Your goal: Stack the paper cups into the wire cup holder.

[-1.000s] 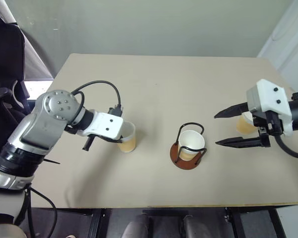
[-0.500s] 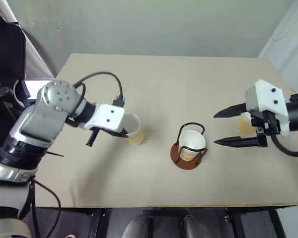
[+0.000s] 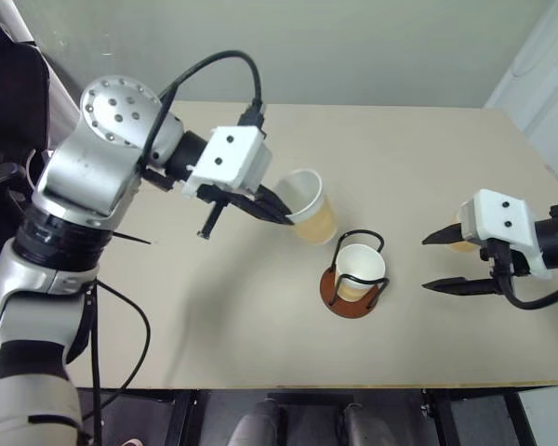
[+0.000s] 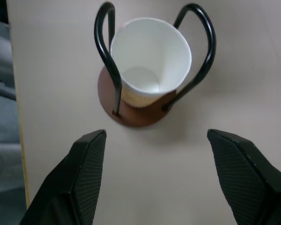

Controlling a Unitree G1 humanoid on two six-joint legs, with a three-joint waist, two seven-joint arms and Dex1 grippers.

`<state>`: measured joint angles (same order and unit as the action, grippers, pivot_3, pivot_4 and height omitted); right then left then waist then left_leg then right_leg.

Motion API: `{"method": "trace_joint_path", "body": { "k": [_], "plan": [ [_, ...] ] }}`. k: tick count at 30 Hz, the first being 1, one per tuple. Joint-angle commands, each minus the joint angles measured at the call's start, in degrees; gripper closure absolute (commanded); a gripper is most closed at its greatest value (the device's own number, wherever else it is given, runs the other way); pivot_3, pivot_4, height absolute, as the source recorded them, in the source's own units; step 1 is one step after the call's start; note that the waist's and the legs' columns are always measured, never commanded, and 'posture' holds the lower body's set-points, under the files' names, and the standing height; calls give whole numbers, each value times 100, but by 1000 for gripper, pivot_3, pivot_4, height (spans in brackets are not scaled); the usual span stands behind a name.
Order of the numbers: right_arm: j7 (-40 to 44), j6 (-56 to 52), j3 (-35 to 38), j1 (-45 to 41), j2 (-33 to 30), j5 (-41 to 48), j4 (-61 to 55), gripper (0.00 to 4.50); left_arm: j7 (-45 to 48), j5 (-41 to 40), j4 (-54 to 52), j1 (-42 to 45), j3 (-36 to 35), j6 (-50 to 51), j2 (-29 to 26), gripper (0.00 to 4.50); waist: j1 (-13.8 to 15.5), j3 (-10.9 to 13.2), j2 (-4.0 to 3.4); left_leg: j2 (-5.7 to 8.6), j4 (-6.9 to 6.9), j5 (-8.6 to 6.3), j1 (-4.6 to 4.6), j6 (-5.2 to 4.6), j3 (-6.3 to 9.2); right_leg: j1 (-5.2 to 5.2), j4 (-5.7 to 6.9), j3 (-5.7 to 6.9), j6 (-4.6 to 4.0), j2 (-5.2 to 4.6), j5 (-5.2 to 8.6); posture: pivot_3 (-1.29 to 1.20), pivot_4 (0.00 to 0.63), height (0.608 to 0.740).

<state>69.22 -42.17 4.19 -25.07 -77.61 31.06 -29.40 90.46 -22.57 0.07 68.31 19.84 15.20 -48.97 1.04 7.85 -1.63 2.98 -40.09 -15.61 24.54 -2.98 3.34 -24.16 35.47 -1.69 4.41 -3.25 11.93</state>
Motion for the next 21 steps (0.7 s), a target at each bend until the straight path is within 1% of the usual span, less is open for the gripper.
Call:
{"method": "trace_joint_path", "body": {
  "k": [1,4,6,12,17,21],
  "plan": [
    [-25,62,384,83,-83,-36,-126,972,204,1,199,446,98,-30,314,4488,22,0,0,0,0,0,-1,0,0,1,0,0,0,0,0,0,150,740],
    [-76,28,465,228,-64,-27,-216,972,204,103,522,806,226,-148,736,4488,49,0,0,0,-2,0,-1,-1,0,6,-2,1,2,-1,-1,0,150,740],
    [-89,14,529,331,-70,-27,-241,972,204,88,642,955,335,-208,865,4488,50,1,1,0,-3,-1,1,-3,0,6,-4,1,3,-2,-2,0,150,740],
    [-85,-53,860,667,-64,25,-278,972,204,-156,705,1215,923,-367,1030,4488,44,1,1,-2,3,-2,0,-2,-1,4,-5,1,3,-1,-2,0,150,740],
    [-111,-193,1151,833,-44,93,-330,972,204,-328,744,1355,1493,-594,995,4488,64,1,1,-1,0,-2,2,-3,-1,7,-10,1,6,-1,-3,0,150,740],
    [-28,-472,1737,831,-73,281,-179,972,204,-396,837,1449,1744,-771,1061,4488,70,1,1,-1,1,-2,3,-3,-2,6,-9,0,7,-1,-4,0,150,740]
  ]
}}
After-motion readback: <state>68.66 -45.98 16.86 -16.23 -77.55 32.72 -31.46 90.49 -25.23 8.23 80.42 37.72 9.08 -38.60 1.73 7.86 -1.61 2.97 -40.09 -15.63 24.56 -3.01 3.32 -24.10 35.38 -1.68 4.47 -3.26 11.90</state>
